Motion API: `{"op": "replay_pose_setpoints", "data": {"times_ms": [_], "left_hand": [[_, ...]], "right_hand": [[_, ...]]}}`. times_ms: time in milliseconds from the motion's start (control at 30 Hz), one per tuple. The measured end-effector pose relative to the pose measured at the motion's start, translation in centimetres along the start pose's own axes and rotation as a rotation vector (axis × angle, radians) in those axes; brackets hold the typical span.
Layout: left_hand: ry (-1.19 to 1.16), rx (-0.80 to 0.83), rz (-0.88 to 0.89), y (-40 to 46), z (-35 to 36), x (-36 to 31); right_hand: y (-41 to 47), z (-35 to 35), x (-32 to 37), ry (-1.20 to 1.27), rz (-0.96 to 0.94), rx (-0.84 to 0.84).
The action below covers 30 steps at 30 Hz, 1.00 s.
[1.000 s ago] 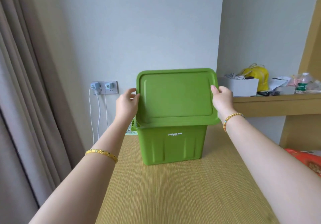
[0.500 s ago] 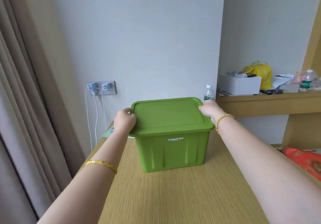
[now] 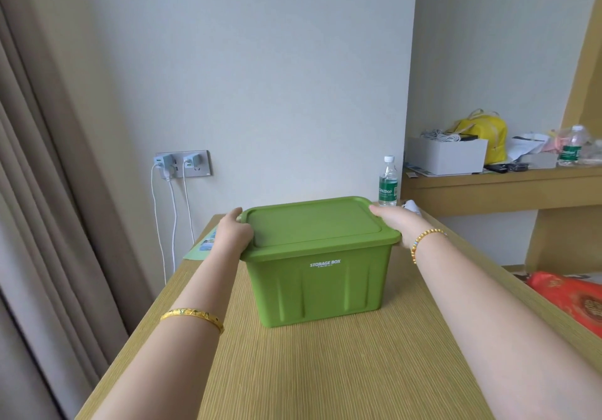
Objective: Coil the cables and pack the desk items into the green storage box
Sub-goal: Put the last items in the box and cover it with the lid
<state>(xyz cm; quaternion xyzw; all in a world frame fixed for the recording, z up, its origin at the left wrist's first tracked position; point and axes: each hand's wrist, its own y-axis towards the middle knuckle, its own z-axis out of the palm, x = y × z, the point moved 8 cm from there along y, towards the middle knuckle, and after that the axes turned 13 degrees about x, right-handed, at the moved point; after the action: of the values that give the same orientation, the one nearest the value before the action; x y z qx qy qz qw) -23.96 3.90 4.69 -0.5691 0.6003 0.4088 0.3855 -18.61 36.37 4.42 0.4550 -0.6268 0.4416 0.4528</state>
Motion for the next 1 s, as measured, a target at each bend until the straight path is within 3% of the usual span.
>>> {"op": "replay_pose_setpoints", "data": {"times_ms": [67, 200, 400, 700, 1000], "left_hand": [[-0.064, -0.011, -0.051, -0.3, -0.1, 0.8], [-0.445, 0.003, -0.186, -2.0, 0.9, 3.2], [-0.848, -0.020, -0.054, -4.3, 2.5, 4.1], [-0.739, 0.012, 0.098, 1.6, -1.9, -1.2], [-0.783, -0.035, 0.122, 14.6, -5.2, 1.1]], "right_hand": [[-0.5, 1.1, -1.6, 0.281, 0.057, 0.131], [-1.3, 1.7, -3.4, 0.439, 0.054, 0.185], [-1.8, 2.3, -3.2, 0.661, -0.066, 0.111], [1.2, 4.1, -0.8, 0.825, -0.174, 0.017], [12.4, 10.7, 1.7, 0.869, -0.198, 0.109]]}}
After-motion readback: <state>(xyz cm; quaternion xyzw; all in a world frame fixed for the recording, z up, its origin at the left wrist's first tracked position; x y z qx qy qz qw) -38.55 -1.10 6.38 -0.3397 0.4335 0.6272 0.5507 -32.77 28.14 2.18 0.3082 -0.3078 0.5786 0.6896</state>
